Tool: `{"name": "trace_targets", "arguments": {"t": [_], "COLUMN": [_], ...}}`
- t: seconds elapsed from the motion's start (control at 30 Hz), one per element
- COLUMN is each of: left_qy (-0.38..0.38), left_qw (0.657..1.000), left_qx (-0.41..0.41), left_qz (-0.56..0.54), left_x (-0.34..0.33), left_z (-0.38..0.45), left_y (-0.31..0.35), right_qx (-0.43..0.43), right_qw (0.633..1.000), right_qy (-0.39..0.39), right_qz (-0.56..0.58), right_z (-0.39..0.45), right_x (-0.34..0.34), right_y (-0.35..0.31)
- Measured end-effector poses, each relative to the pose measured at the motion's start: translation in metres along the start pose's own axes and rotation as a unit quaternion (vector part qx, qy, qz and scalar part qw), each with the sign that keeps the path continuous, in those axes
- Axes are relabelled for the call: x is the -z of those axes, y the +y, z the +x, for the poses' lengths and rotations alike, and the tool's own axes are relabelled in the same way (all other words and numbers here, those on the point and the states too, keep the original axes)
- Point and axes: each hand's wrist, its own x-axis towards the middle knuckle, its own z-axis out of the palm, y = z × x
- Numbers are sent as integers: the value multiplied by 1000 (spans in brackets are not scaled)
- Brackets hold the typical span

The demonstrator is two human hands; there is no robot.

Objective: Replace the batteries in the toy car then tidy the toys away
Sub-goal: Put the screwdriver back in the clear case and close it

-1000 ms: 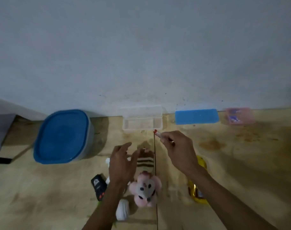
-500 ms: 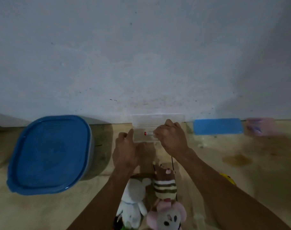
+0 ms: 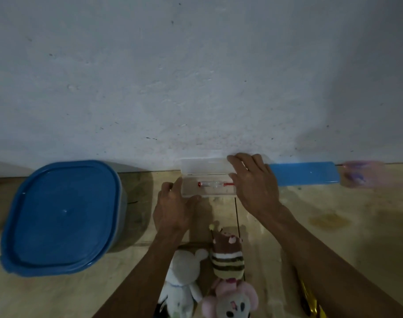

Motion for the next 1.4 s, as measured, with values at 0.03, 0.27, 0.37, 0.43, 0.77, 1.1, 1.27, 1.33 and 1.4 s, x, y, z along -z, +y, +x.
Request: {"name": "trace_targets", "arguments": {"t": [0.03, 0.27, 0.37, 0.43, 0.77, 1.1, 1.27, 1.33, 1.4], "left_qy": [-3, 7, 40, 64, 21, -8, -52, -76, -78], "left_qw": [1000, 999, 998, 997, 980, 972, 965, 963, 969], "left_qx": [2, 21, 19, -39, -126, -121, -116, -121, -125], "left_qz": [-8, -46, -49, 5, 154, 203, 229, 228, 200], "left_x": [0, 2, 5, 6, 13, 17, 26, 33, 41], "left_z": [1, 3, -1, -1, 22, 23, 17, 8, -4], "left_y": [0, 2, 7, 8, 17, 20, 26, 26, 24], "right_qx": [12, 103, 120, 111, 74, 33, -48, -71, -107], "right_qw": [1000, 991, 988, 987, 994, 997, 986, 977, 972], "right_qy": [-14, -40, -48, -63, -50, -66, -134, -190, -208], "right_qz": [1, 75, 88, 92, 65, -24, -84, -73, -30], "right_z": [2, 7, -4, -10, -10, -21, -18, -18, -22], "right_x": [2, 12, 4, -4, -25, -32, -14, 0, 13], "right_y": [2, 13, 13, 13, 17, 3, -22, -29, -35]}}
